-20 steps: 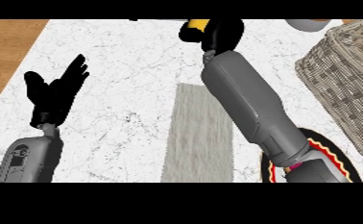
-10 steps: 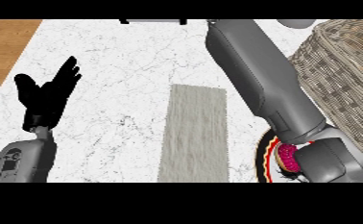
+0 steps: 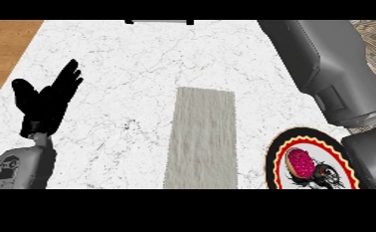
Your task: Pick the lemon from the placemat and place it in the basket
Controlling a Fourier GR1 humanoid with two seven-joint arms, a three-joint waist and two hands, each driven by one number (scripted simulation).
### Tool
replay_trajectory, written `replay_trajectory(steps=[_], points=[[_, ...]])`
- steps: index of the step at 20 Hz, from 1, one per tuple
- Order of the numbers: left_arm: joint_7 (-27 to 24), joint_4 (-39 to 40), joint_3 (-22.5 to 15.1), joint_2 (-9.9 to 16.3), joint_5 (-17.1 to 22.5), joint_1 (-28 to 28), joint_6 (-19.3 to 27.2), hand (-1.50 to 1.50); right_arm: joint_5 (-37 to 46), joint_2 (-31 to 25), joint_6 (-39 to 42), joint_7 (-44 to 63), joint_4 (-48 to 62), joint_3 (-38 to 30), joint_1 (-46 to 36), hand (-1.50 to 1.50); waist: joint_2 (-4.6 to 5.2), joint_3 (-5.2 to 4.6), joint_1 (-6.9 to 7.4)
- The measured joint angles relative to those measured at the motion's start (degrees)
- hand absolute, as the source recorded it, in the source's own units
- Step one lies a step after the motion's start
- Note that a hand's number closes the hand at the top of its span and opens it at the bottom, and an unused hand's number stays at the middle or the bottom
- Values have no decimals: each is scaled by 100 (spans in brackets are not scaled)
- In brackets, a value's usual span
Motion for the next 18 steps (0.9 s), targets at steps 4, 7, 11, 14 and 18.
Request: replay_trajectory(steps=[4, 7, 11, 14, 18], points=[[18, 54, 75, 41, 40, -27, -11, 0, 192, -359, 101, 17, 252, -78, 30, 150, -5, 0, -38], [83, 69, 111, 97, 69, -93, -44, 0, 319, -622, 169, 28, 402, -137, 46, 150, -6, 2, -53], [43, 10, 105, 38, 74, -1, -22, 0, 314, -921, 159, -83, 390, -279, 297, 150, -20, 3, -86], [-2, 81, 151, 72, 86, -2, -46, 0, 254, -1060, 146, -183, 211, -375, 602, 150, -33, 3, -130], [39, -4, 144, 52, 60, 39, -3, 0, 115, -1280, 112, -381, -88, -505, 1137, 150, -42, 5, -151]])
